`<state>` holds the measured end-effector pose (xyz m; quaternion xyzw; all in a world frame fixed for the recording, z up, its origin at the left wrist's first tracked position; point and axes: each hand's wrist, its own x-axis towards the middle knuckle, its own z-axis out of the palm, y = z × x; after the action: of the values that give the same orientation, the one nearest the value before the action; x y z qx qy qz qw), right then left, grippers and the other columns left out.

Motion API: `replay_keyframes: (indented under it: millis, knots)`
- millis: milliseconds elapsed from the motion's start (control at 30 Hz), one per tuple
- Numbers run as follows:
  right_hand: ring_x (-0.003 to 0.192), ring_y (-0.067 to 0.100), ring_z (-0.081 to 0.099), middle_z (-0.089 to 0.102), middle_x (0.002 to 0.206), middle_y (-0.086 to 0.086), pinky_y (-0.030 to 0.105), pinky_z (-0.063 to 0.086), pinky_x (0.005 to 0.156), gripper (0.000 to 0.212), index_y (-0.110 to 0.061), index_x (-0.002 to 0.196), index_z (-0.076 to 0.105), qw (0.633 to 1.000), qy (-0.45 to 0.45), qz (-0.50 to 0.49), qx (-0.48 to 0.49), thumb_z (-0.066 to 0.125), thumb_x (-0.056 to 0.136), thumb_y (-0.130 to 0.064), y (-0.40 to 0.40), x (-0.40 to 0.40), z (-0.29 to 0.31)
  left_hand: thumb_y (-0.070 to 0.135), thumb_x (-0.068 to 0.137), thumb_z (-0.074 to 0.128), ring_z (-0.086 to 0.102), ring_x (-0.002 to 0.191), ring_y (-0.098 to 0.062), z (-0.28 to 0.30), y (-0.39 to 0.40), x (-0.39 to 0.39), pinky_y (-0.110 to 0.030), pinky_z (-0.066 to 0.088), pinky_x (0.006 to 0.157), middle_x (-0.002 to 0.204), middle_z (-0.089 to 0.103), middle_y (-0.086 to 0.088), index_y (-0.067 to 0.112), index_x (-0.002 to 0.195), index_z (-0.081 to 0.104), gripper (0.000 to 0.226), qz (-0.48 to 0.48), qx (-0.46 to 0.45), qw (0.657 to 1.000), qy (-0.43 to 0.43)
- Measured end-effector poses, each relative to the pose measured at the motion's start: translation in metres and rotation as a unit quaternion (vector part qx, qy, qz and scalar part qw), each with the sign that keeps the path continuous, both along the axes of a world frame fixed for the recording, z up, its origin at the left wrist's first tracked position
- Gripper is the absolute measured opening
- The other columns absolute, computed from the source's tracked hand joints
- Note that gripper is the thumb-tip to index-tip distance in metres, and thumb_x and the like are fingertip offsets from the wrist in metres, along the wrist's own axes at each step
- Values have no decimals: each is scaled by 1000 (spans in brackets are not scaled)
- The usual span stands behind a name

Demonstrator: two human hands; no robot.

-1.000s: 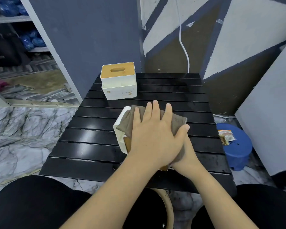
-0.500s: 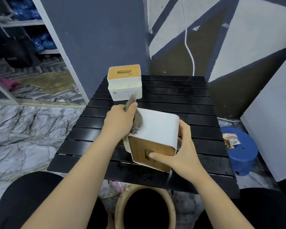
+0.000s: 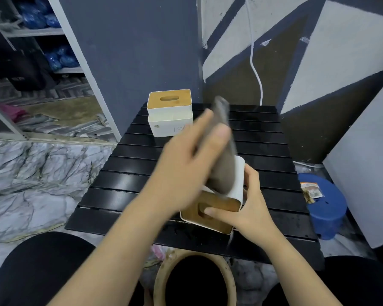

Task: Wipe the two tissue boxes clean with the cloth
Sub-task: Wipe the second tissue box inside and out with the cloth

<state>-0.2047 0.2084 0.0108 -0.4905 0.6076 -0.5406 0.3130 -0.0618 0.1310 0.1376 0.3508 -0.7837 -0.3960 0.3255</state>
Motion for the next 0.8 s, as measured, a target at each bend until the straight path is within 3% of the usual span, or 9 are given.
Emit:
replay_keyframes:
  millis: [33, 100, 133, 200, 300, 400, 533, 600, 800]
  knots:
    - [120, -7, 61, 62, 133, -17, 29, 56, 97, 102, -29, 141, 43, 1000, 18, 14, -6, 100, 57, -44, 0, -1, -1, 82, 88, 27, 22, 154, -13, -6, 10, -10, -37, 20, 125, 165, 31, 5, 36, 157, 30, 83, -20, -21, 992, -123]
    - [96, -5, 72, 75, 105, -6, 28, 59, 80, 60, -15, 122, 57, 999, 47, 2, -13, 90, 79, -39, 1, -1, -7, 90, 79, 10, -14, 156, -29, -23, 24, -31, -47, -9, 126, 170, -8, -11, 23, 162, -7, 108, 39, -52, 945, -321]
    - [88, -5, 72, 77, 95, -7, 22, 57, 75, 25, -13, 117, 59, 999, 17, 8, -26, 72, 98, -20, 1, -1, -10, 91, 76, 6, -16, 155, -35, -27, 30, -40, -50, -12, 125, 169, -12, -18, 15, 161, -14, 116, 74, -54, 928, -361]
    - [77, -8, 66, 73, 81, -18, 15, 52, 68, 3, -11, 105, 58, 999, -46, 2, -21, 55, 104, -11, 3, 3, -12, 94, 74, 5, -16, 154, -41, -34, 33, -58, -54, -12, 124, 166, -13, -27, 4, 158, -16, 125, 116, -56, 913, -387]
    - [85, -6, 66, 70, 89, -25, 12, 51, 73, 51, -5, 110, 55, 997, -60, -25, -28, 80, 70, -27, 3, 7, -6, 98, 74, 20, -17, 152, -46, -35, 17, -76, -57, -11, 123, 164, -15, -30, -1, 157, -14, 134, 125, -62, 898, -418]
    - [106, -14, 64, 68, 108, -31, 3, 49, 82, 90, -22, 132, 44, 998, -39, -23, -46, 96, 61, -3, 3, 10, 1, 95, 76, 32, -13, 153, -47, -36, 2, -80, -58, -9, 123, 165, -11, -30, -1, 158, -9, 133, 124, -75, 884, -444]
    - [121, -5, 60, 60, 128, -30, 18, 55, 91, 106, -46, 138, 39, 999, -28, -40, -6, 102, 57, -22, 6, 6, -3, 97, 76, 21, 1, 154, -45, -33, -19, -66, -57, 0, 125, 167, 0, -25, 4, 161, 2, 127, 150, -66, 879, -447]
    - [126, -8, 54, 50, 136, -36, 24, 53, 96, 112, -53, 141, 33, 999, -26, -42, 14, 102, 57, -25, 7, 7, -1, 99, 74, 21, 24, 148, -45, -30, -29, -50, -56, 22, 120, 165, 17, -24, 6, 160, 12, 127, 177, -40, 883, -434]
    - [131, -10, 45, 40, 143, -34, 38, 50, 108, 118, -53, 144, 24, 999, -3, -27, 43, 98, 53, -49, 8, 8, 9, 87, 73, 57, 70, 93, -26, -36, -62, -2, -44, 59, 81, 103, 73, -5, 12, 106, 69, 83, 160, 134, 955, -210]
